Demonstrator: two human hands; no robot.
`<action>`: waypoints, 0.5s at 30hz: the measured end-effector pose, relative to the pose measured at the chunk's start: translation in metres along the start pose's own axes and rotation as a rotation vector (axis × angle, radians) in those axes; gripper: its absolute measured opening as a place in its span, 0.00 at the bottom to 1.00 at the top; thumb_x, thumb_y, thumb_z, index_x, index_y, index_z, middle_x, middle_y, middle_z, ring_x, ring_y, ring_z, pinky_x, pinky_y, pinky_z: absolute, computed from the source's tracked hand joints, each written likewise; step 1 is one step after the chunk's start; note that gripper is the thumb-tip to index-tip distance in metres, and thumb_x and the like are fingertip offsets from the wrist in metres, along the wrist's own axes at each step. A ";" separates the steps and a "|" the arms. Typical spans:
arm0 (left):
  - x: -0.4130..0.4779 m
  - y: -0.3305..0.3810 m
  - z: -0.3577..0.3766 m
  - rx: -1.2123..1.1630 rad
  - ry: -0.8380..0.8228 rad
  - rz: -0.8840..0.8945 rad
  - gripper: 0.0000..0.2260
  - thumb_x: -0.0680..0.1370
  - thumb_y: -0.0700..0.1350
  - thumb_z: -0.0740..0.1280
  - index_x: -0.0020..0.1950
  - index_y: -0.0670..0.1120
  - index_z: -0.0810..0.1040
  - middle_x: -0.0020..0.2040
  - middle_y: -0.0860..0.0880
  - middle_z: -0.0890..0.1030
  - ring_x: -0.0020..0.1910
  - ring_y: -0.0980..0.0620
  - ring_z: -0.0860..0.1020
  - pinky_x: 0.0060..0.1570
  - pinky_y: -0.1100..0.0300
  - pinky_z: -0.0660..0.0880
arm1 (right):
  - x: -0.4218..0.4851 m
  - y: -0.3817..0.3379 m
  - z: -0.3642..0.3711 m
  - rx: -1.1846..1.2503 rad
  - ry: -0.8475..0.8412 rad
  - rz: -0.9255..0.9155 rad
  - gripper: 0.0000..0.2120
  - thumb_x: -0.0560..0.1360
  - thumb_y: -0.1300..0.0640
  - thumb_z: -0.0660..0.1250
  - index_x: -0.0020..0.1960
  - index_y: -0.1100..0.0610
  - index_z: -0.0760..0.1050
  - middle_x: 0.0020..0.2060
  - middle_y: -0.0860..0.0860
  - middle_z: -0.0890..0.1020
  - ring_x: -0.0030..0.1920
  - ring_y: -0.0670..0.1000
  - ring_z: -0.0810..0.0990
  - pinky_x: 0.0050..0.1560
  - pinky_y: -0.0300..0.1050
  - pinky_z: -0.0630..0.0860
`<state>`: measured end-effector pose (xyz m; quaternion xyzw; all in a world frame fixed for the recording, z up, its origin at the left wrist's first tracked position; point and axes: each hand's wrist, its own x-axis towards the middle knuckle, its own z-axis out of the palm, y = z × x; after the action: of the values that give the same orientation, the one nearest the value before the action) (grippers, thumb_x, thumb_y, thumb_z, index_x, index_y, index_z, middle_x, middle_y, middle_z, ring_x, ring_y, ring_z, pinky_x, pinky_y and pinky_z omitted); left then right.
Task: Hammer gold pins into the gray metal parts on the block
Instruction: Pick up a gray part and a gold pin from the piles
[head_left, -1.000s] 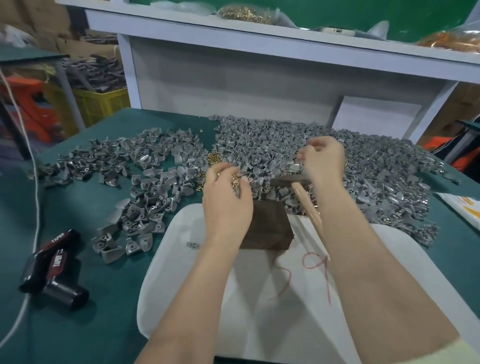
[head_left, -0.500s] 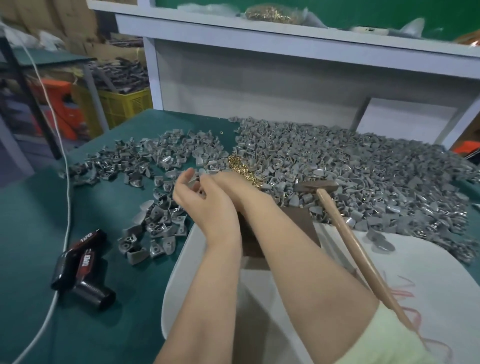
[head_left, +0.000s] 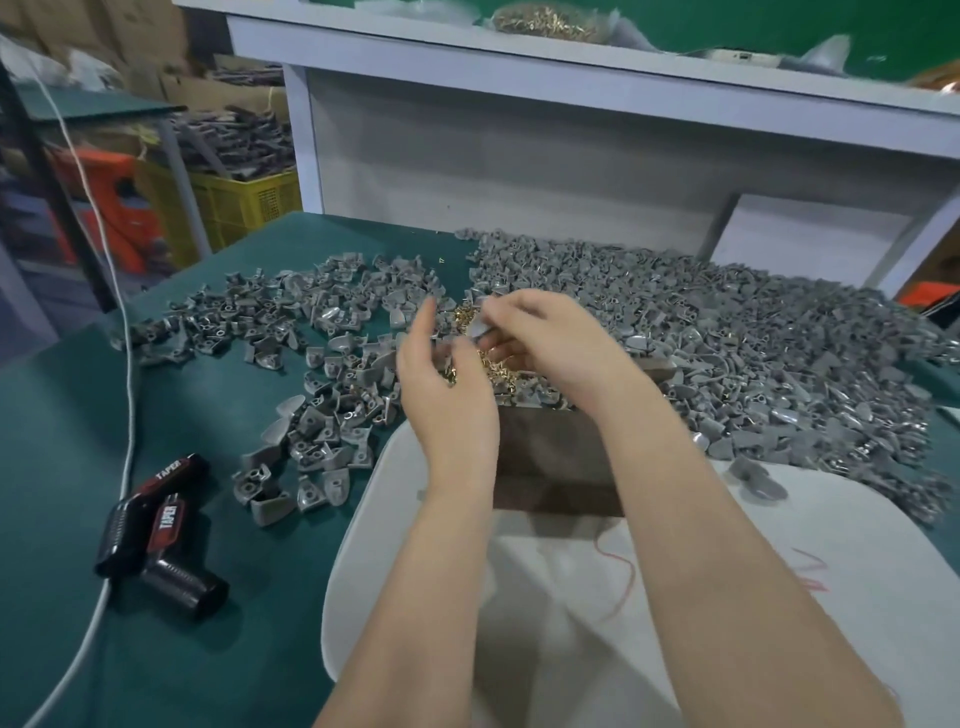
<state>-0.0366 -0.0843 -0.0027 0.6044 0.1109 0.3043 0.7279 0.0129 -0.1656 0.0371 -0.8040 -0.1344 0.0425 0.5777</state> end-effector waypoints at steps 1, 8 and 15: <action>-0.002 0.002 0.001 0.011 -0.080 0.026 0.16 0.79 0.38 0.61 0.66 0.50 0.74 0.64 0.53 0.75 0.60 0.60 0.74 0.64 0.60 0.70 | -0.009 -0.002 -0.008 0.121 -0.029 0.005 0.10 0.79 0.53 0.62 0.45 0.57 0.77 0.36 0.50 0.82 0.37 0.48 0.78 0.42 0.43 0.75; -0.006 0.004 0.007 0.121 -0.270 0.095 0.11 0.78 0.36 0.64 0.56 0.48 0.79 0.52 0.51 0.82 0.52 0.57 0.79 0.56 0.63 0.75 | -0.028 0.006 -0.024 0.272 0.023 0.041 0.15 0.80 0.48 0.58 0.53 0.59 0.73 0.33 0.49 0.81 0.34 0.49 0.79 0.36 0.42 0.75; 0.006 0.000 -0.002 -0.150 0.033 -0.102 0.07 0.81 0.40 0.61 0.46 0.47 0.76 0.43 0.51 0.83 0.41 0.58 0.81 0.46 0.64 0.76 | 0.016 0.030 0.013 -0.697 0.153 0.020 0.05 0.76 0.55 0.66 0.49 0.54 0.79 0.47 0.50 0.82 0.45 0.50 0.78 0.50 0.43 0.74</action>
<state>-0.0326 -0.0789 -0.0021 0.5367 0.1304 0.2840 0.7838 0.0298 -0.1581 0.0061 -0.9549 -0.0892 -0.0606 0.2767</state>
